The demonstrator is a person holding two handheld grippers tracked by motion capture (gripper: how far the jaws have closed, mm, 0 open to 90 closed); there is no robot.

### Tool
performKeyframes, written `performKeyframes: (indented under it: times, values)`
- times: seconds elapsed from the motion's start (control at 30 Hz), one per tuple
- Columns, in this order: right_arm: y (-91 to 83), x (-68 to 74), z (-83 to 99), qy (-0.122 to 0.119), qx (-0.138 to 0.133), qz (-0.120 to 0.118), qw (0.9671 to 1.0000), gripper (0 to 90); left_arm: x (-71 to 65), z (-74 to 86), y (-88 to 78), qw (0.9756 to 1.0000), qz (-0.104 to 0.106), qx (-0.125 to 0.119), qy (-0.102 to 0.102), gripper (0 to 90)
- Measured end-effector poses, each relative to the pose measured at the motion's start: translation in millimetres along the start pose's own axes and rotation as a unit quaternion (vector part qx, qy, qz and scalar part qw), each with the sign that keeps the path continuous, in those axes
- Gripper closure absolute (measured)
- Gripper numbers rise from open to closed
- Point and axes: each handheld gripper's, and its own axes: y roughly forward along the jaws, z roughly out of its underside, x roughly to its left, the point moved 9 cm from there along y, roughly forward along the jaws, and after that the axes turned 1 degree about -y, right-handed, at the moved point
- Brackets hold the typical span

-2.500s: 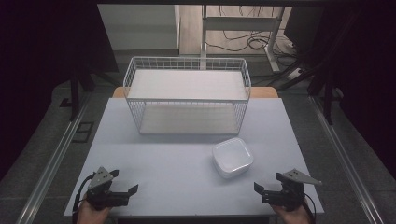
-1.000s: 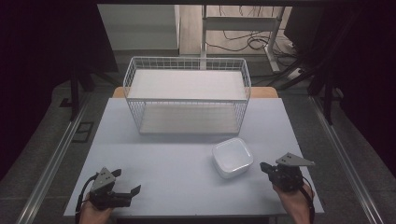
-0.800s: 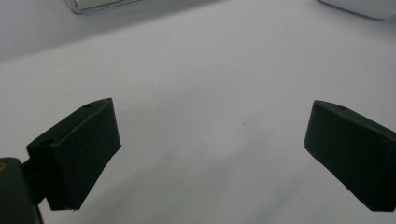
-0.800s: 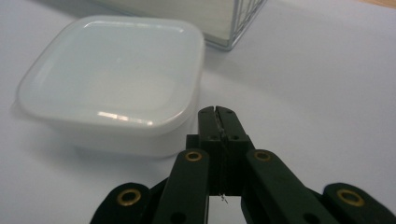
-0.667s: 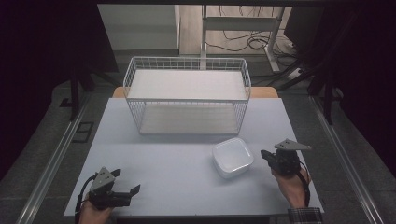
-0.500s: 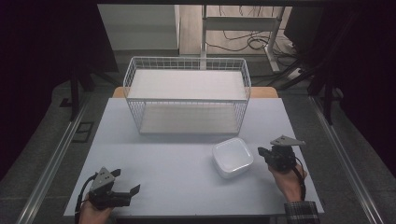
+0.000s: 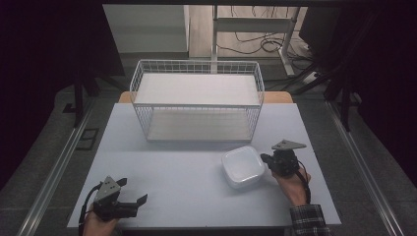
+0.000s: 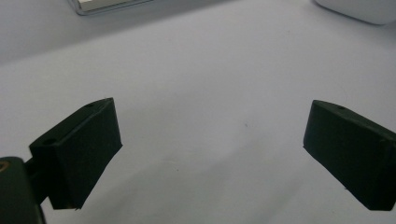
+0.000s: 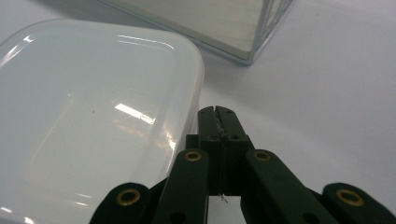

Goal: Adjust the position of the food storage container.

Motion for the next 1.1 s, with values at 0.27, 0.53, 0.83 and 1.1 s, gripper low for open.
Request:
performKeyframes:
  times: [0.27, 0.53, 0.83, 1.1]
  values:
    - [-1.9, 25.3, 2.3, -0.011, 0.005, -0.028, 0.9995, 89.5, -0.1, -0.1, -0.4, 1.0, 0.0, 0.0, 0.0, 3.5]
    - [-6.6, 52.2, 6.9, -0.015, 0.009, -0.059, 0.9981, 89.5, -0.8, -0.6, -0.4, 1.0, 0.0, -0.001, 0.004, 3.6]
    - [-1.6, 86.4, 3.7, -0.028, 0.011, -0.093, 0.9952, 89.5, -1.1, -0.7, -0.4, 1.0, 0.002, -0.001, 0.002, 3.7]
    - [8.8, 108.7, -4.4, -0.047, 0.008, -0.101, 0.9938, 89.5, -1.4, -0.7, -0.3, 1.0, 0.001, -0.001, 0.004, 3.8]
